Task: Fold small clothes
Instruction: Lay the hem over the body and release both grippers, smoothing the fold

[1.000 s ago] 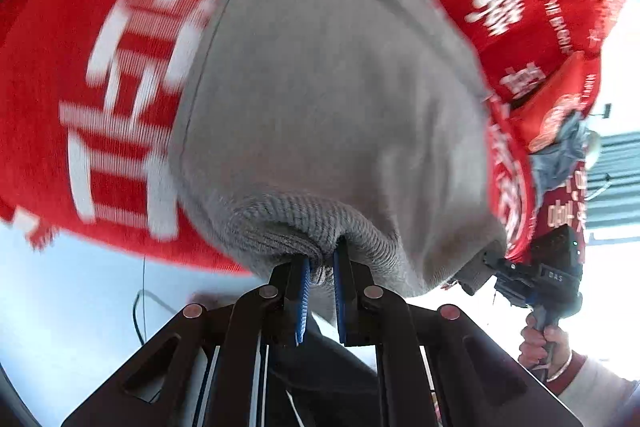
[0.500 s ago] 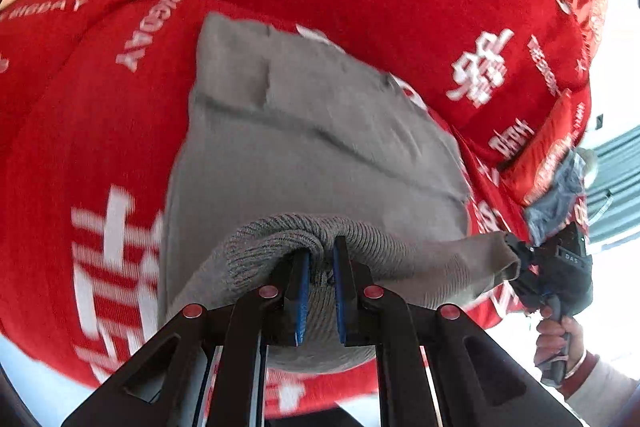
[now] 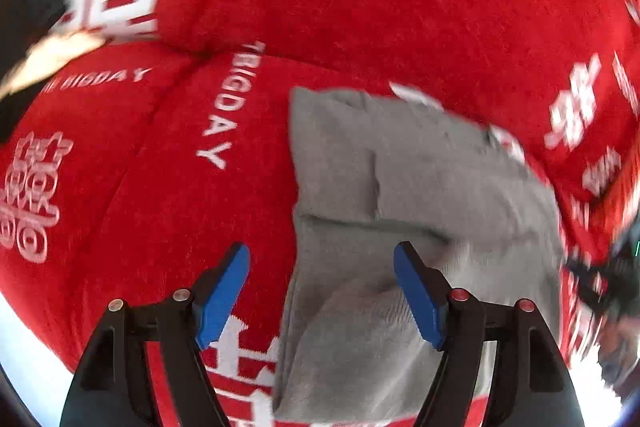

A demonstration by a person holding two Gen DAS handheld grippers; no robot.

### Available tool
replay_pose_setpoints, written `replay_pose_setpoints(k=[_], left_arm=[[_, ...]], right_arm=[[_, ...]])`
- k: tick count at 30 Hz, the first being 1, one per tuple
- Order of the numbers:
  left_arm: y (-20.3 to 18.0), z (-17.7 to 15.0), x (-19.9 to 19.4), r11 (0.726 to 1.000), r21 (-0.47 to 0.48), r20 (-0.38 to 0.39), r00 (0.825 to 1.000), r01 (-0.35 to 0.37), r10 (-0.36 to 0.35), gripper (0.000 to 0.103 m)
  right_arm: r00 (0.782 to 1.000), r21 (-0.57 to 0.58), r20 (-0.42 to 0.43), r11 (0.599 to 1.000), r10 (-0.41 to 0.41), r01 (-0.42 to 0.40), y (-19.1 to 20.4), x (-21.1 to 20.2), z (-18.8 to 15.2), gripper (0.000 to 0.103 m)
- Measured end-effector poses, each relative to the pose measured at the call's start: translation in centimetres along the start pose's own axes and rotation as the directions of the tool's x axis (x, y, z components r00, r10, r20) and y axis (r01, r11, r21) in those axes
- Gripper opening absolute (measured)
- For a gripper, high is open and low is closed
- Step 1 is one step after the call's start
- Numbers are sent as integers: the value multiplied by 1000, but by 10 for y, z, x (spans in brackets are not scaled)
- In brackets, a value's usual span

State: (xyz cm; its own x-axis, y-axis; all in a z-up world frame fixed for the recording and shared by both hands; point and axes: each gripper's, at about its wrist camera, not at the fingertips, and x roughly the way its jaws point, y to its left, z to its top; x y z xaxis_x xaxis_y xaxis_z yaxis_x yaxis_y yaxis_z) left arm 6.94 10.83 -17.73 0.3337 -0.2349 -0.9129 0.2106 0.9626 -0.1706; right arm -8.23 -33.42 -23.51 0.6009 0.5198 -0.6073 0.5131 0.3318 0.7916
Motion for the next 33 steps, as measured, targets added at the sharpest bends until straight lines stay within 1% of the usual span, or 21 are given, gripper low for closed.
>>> replay_pose_setpoints(k=[2,3,5,7,8,9,10,11,13,14,16,21,22,24,26,27,28,30,31,32,33], left_arm=[[-8,-3,11,997,75,-68,998,8,-3,75],[-13,-6,18,993,116,-101,995,1,11,75],[-23,-13,30,983,180,-129,990,-36,60,75],[-29,-19,36,981,192,-143,987,-40,68,75],[-30,-22,39,983,182,-151,987,-33,61,75],[-30,-26,40,986,167,-157,986,-26,53,75],[-30,-32,42,989,148,-170,984,-23,48,75],[-32,-39,47,990,141,-193,980,-22,49,75],[-42,-54,51,982,183,-217,973,-43,83,75],[-48,-64,53,972,226,-214,970,-67,116,75],[-57,-79,53,959,268,-200,969,-87,143,75],[-60,-87,48,968,230,-189,971,-102,147,75],[-61,-87,46,969,223,-190,970,-106,150,75],[-60,-86,43,974,200,-190,970,-112,150,75],[-57,-85,35,977,178,-186,971,-117,150,75],[-56,-84,31,979,164,-181,972,-120,149,75],[-55,-83,27,981,151,-174,974,-120,146,75],[-51,-81,20,985,123,-164,976,-125,144,75],[-48,-81,18,986,110,-161,976,-127,144,75],[-47,-81,17,986,103,-162,976,-129,145,75],[-45,-81,16,986,97,-162,975,-135,150,75]], right_arm=[[998,-78,-36,996,-43,40,12,-1,-5,11],[997,-116,-57,992,-57,50,19,2,-8,11],[989,-194,-125,980,-77,52,36,12,-20,11],[977,-241,-200,970,-78,28,52,29,-32,16],[970,-256,-232,967,-71,10,60,37,-37,29],[965,-271,-255,963,-69,-2,66,44,-41,47],[956,-297,-286,955,-66,-23,77,55,-46,53],[950,-316,-304,948,-64,-37,85,63,-49,53],[937,-367,-345,927,-61,-75,106,82,-57,53],[933,-385,-355,919,-59,-88,115,89,-58,53],[923,-417,-380,901,-52,-121,134,107,-61,53],[896,-424,-444,882,-4,-206,175,160,-54,53],[882,-416,-472,882,-3,-220,180,174,-53,53],[841,-387,-541,895,-27,-220,182,202,-52,53],[781,-359,-620,912,-74,-198,177,229,-56,54],[748,-349,-658,917,-93,-192,175,238,-60,54],[702,-341,-703,920,-113,-193,171,247,-66,54],[648,-342,-749,917,-135,-204,169,257,-76,54],[647,-355,-748,912,-146,-205,169,259,-77,54],[664,-379,-731,903,-157,-204,171,261,-78,54],[688,-396,-708,897,-159,-199,175,262,-76,54]])
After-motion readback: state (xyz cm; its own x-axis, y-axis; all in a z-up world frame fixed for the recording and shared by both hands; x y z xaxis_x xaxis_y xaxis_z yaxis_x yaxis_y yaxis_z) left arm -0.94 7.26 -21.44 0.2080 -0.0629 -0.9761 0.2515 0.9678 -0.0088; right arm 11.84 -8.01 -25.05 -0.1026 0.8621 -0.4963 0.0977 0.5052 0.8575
